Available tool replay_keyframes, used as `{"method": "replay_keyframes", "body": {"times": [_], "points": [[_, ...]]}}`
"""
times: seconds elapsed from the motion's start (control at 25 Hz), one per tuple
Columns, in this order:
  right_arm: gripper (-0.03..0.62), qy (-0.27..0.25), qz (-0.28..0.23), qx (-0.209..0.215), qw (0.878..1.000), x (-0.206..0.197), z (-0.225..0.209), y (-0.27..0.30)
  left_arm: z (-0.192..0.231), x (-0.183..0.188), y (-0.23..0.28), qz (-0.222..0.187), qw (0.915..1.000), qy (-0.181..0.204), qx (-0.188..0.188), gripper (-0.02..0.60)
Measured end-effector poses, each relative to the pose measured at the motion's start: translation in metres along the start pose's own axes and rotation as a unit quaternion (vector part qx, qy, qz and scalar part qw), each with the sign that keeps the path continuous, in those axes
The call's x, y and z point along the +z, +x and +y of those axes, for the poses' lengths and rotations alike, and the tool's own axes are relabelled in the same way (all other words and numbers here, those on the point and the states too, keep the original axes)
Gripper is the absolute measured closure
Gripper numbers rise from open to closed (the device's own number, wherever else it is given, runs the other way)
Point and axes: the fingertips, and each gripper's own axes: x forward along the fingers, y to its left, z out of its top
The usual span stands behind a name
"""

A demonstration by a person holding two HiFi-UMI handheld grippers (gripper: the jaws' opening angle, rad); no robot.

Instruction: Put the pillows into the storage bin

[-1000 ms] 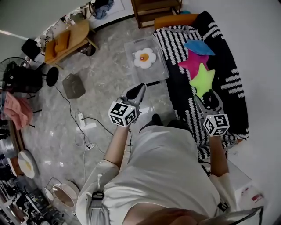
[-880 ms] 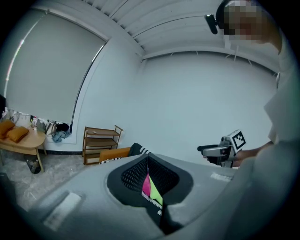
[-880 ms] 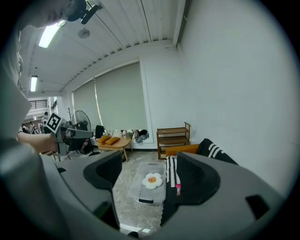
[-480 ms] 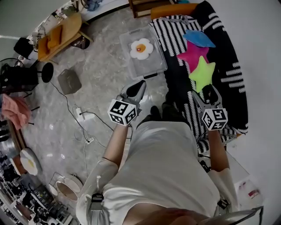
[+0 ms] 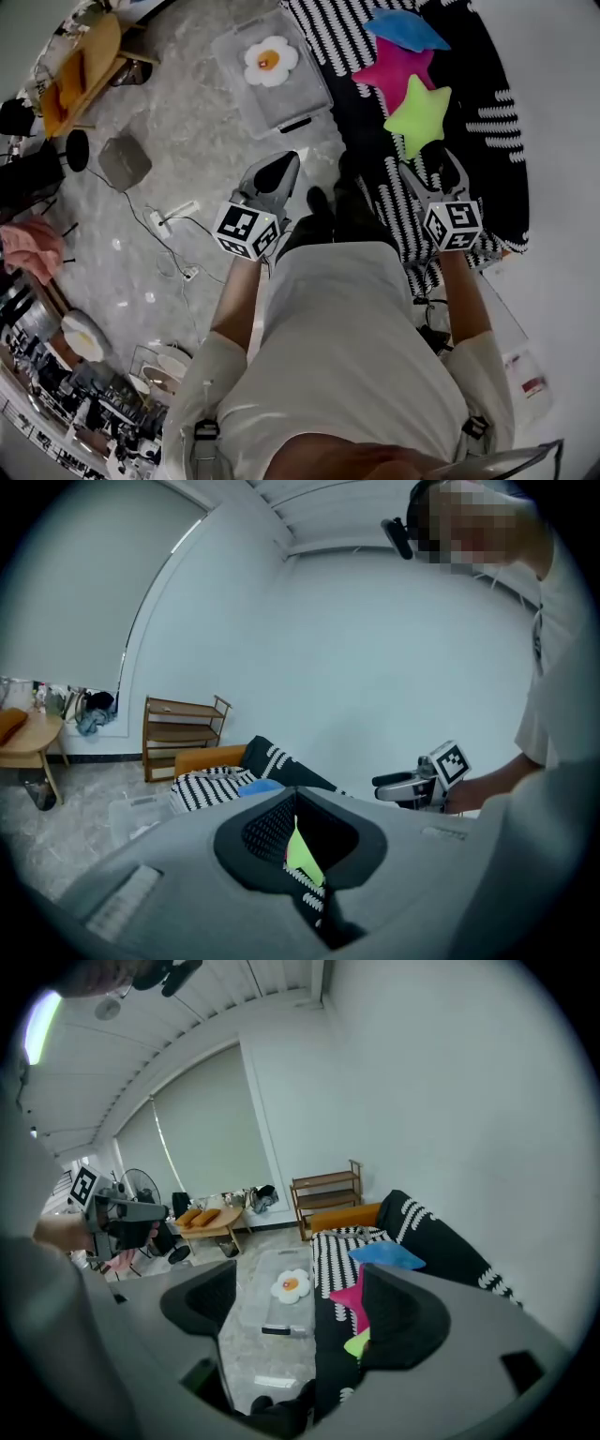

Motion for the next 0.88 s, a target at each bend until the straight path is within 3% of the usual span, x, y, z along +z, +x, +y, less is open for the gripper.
{"method": "replay_keyframes", "body": {"times": [0.32,0.88], "points": [[0.178,0.055,0.074,-0.025,0.995,-0.071,-0.093,0.056,0.003,-0.038,0.1,0.057,0.9979,-0.008,-0.029,0.563],[0.173,0.117,0.177,-0.067,0.975,-0.231,-0.205,0.146,0.014,-0.112,0.243,0.133,0.9893,-0.006,-0.061,0.563]]}}
